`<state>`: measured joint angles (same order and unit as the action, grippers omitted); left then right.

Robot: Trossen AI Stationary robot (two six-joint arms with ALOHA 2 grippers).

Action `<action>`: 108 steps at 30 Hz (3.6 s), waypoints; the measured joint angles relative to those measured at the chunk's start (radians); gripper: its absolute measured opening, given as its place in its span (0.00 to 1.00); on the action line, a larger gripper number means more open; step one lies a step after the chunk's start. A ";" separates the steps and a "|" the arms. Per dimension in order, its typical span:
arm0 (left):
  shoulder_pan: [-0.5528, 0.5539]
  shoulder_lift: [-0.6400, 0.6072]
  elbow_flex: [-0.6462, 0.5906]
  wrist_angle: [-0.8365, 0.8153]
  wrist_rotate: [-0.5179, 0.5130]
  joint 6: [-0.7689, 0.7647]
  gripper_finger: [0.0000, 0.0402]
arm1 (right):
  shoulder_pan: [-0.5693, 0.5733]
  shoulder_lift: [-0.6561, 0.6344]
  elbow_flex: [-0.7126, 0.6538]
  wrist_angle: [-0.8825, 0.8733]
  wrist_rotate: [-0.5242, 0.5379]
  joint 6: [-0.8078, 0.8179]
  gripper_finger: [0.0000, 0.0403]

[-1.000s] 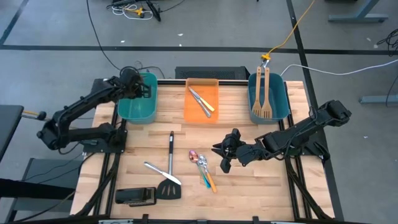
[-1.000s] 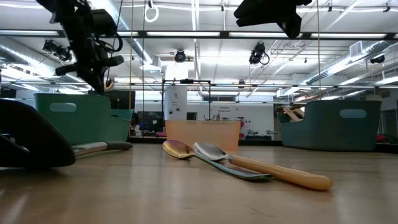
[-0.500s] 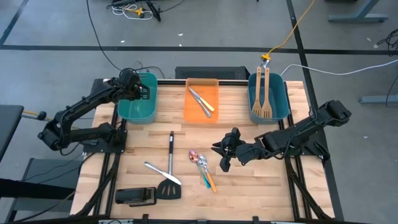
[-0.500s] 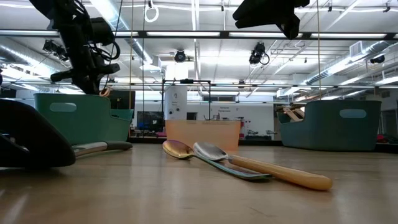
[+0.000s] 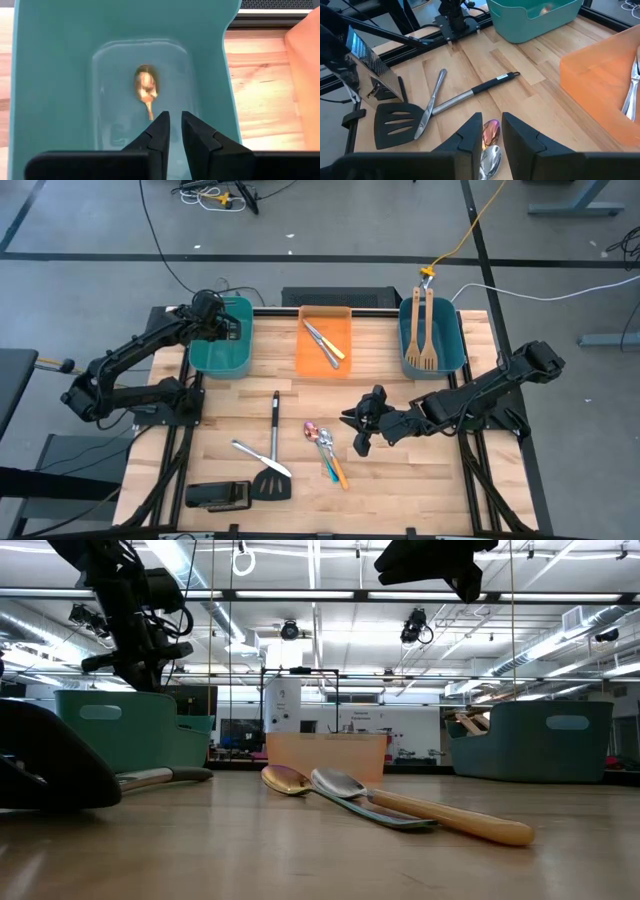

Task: Pick & Place Kitchen Items
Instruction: Put the yellow spoon into the green bin

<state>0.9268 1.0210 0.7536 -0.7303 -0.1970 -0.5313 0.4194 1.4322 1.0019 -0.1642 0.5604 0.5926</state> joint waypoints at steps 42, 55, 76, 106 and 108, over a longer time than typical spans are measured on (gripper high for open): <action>-0.687 -0.286 0.299 -0.051 0.152 -0.054 0.14 | 0.046 0.491 0.851 -0.729 -0.440 0.176 0.05; -0.879 -0.269 0.298 0.063 0.059 -0.092 0.14 | 0.017 0.575 0.874 -0.886 -0.502 0.341 0.05; -0.898 -0.269 0.298 0.084 0.014 -0.086 0.14 | -0.091 0.574 0.557 -0.657 -0.611 0.384 0.05; -0.897 -0.269 0.298 0.083 -0.036 -0.085 0.14 | -0.044 0.572 0.641 -0.493 -0.707 0.395 0.02; -0.897 -0.269 0.298 0.083 -0.036 -0.085 0.14 | -0.043 0.573 0.642 -0.503 -0.700 0.394 0.02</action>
<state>0.0296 0.7525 1.0519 -0.6476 -0.2329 -0.6159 0.3767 2.0048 1.6440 -0.6675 -0.1393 0.9867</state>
